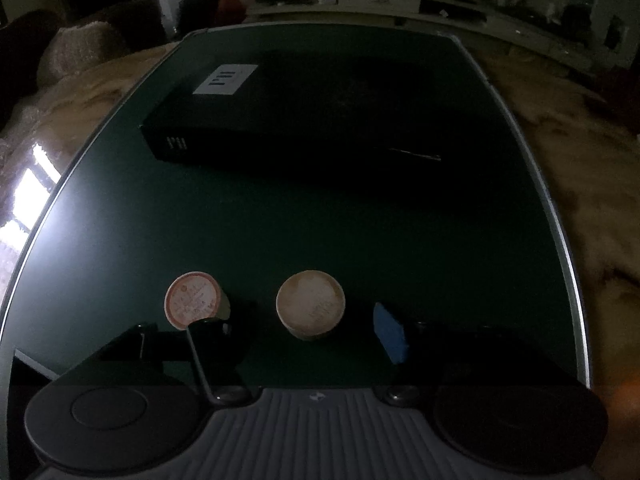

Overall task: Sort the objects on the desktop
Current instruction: 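Move the right gripper to the plain beige-lidded cup and close on it, then carry the beige-lidded cup with the right gripper into the black box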

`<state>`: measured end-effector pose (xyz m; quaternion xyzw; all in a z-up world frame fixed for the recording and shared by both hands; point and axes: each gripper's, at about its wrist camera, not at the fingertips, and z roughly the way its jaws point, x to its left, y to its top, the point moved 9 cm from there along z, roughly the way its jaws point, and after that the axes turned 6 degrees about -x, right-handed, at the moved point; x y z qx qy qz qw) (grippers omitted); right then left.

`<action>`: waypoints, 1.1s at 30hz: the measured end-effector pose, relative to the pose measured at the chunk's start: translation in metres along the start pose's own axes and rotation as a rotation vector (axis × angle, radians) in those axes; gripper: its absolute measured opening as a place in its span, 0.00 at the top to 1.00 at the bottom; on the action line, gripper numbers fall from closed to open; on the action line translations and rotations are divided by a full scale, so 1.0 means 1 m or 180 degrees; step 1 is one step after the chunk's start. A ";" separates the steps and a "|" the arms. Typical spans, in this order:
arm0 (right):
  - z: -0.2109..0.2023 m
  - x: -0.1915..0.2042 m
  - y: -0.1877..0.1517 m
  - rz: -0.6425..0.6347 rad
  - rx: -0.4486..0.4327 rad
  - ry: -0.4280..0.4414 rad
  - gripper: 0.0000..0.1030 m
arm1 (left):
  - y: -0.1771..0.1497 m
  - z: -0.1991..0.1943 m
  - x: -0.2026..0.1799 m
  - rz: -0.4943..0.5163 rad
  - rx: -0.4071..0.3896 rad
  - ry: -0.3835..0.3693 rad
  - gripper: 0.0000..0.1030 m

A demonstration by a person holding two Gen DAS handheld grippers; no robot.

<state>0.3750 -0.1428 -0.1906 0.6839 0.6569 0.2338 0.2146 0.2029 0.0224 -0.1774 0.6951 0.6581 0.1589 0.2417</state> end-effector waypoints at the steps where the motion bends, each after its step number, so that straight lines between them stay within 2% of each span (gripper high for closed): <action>1: 0.001 0.001 0.000 -0.0003 0.0001 0.0006 0.36 | 0.000 0.000 0.000 0.0000 -0.0001 0.0003 0.07; 9: 0.008 0.004 -0.003 -0.0065 0.0018 0.0004 0.48 | -0.002 0.001 -0.002 0.0050 -0.0014 0.0030 0.07; 13: 0.011 0.006 -0.003 -0.0078 0.0031 -0.0003 0.50 | -0.001 0.001 -0.003 0.0055 -0.0015 0.0035 0.07; 15: 0.013 0.007 -0.003 -0.0084 0.0037 -0.0007 0.57 | -0.002 0.001 -0.003 0.0061 -0.0015 0.0041 0.06; 33: 0.006 0.010 -0.005 -0.0075 -0.0005 0.0050 0.57 | -0.002 0.004 -0.006 0.0101 -0.0020 0.0092 0.04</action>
